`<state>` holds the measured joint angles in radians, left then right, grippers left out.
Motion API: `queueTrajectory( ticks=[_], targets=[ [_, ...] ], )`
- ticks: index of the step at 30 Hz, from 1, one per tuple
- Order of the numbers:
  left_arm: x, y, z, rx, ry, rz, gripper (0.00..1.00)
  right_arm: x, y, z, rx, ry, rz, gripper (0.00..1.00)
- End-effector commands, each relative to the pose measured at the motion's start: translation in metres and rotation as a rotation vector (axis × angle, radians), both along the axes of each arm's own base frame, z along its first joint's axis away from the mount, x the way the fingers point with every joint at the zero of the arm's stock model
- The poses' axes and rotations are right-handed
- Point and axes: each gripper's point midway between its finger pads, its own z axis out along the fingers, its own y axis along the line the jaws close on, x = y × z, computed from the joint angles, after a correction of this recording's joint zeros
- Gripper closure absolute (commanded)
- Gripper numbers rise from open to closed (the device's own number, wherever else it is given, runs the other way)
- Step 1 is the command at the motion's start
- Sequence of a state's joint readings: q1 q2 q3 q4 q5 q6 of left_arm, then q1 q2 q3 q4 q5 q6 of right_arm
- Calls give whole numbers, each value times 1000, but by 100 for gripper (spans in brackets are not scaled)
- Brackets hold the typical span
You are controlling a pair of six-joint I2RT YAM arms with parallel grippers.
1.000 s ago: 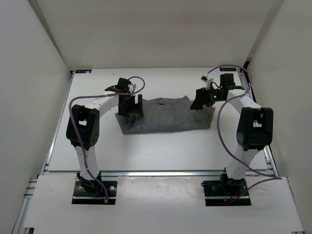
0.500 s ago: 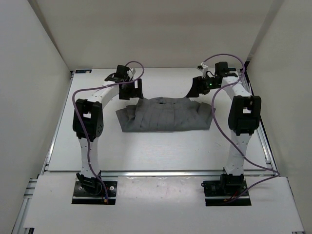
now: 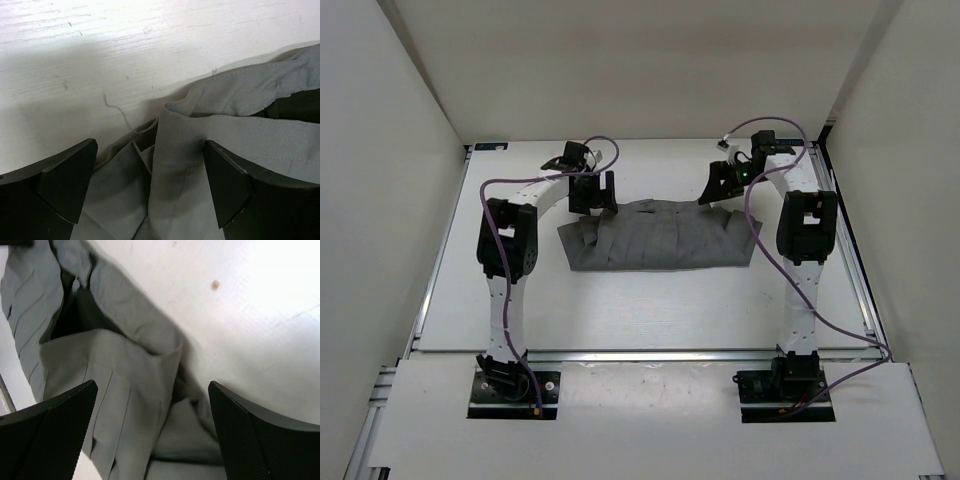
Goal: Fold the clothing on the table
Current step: Fold the skirt
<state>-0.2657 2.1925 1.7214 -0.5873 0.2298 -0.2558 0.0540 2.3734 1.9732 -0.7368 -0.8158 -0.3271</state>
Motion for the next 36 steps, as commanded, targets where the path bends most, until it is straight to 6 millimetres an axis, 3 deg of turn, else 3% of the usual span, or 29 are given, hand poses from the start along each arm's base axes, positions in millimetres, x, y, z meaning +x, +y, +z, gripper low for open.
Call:
queueTrajectory(
  ticks=[1,2,3,4,7,16,25,32,36],
  targets=[
    [17,-14,24,-54,-71,-23,1,14,-2,10,15,-1,12,4],
    [19,-16,30,-57,-85,-26,1,20,1,9,17,14,15,5],
    [19,-18,26,-60,-74,-29,1,30,-2,23,24,-7,5,5],
    [21,-22,29,-62,-85,-35,1,31,-1,9,18,24,5,7],
    [22,-30,31,-75,-88,-49,1,43,1,9,26,32,-3,10],
    [14,-39,23,-73,-72,-76,1,18,6,7,40,86,68,13],
    [6,-48,24,-93,-63,-99,5,14,2,7,42,76,95,18],
    [9,-61,23,-115,-65,-127,12,13,-2,3,37,69,104,27],
    [12,-69,19,-117,-51,-137,15,16,-1,3,38,65,95,38]
  ],
)
